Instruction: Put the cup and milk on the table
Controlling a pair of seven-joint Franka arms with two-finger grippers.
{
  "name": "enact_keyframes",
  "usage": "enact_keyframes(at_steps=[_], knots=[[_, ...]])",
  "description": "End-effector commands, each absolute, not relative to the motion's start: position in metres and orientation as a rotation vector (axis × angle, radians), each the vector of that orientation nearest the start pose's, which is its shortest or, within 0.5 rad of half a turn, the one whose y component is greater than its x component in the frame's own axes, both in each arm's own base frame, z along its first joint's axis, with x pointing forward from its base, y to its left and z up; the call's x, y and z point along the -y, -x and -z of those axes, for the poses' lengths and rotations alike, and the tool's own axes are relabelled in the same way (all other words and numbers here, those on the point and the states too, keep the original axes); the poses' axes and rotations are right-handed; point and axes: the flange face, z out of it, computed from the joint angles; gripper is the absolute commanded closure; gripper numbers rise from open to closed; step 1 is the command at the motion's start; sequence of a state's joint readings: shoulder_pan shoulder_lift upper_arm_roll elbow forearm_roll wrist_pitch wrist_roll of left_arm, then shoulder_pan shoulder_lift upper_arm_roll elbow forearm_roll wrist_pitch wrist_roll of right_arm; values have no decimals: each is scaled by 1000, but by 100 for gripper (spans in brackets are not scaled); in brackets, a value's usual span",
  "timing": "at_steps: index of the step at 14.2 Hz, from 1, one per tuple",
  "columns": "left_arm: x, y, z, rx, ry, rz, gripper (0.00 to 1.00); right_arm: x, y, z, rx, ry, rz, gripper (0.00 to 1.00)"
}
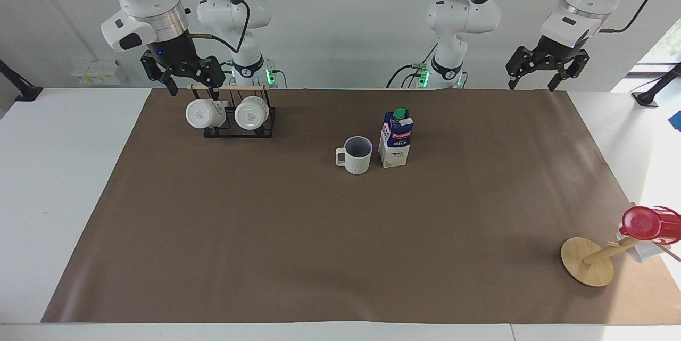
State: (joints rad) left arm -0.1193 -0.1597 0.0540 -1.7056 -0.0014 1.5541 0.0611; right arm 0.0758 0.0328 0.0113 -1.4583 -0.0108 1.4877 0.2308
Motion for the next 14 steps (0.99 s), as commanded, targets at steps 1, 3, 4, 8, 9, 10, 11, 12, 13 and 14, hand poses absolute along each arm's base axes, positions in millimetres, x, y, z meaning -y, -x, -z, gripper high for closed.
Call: enact_keyframes(at_steps=[1, 3, 4, 8, 9, 10, 11, 12, 13, 14], knots=[[22, -500, -647, -232, 3138, -36, 0, -45, -555, -655, -204, 3121, -8, 0], [26, -498, -646, -245, 3140, -60, 0, -44, -555, -655, -207, 3123, -8, 0], [27, -497, -645, -250, 3140, -72, 0, -45, -555, -655, -204, 3121, -8, 0], [30, -496, -646, -238, 3140, -72, 0, -44, -555, -655, -207, 3123, -10, 0], [29, -496, -646, -235, 3140, -75, 0, -44, -555, -655, -207, 3121, -8, 0], [28, -496, -646, -228, 3141, -75, 0, -44, -555, -655, -207, 3123, -8, 0], [29, -496, -646, -230, 3140, -75, 0, -44, -555, -655, -207, 3121, -8, 0], [29, -496, -645, -230, 3140, -77, 0, -44, -555, -655, -207, 3121, -8, 0], [29, -496, -645, -228, 3140, -77, 0, -44, -555, -655, -207, 3121, -10, 0], [29, -496, -645, -228, 3140, -77, 0, -44, -555, -655, -207, 3121, -10, 0]])
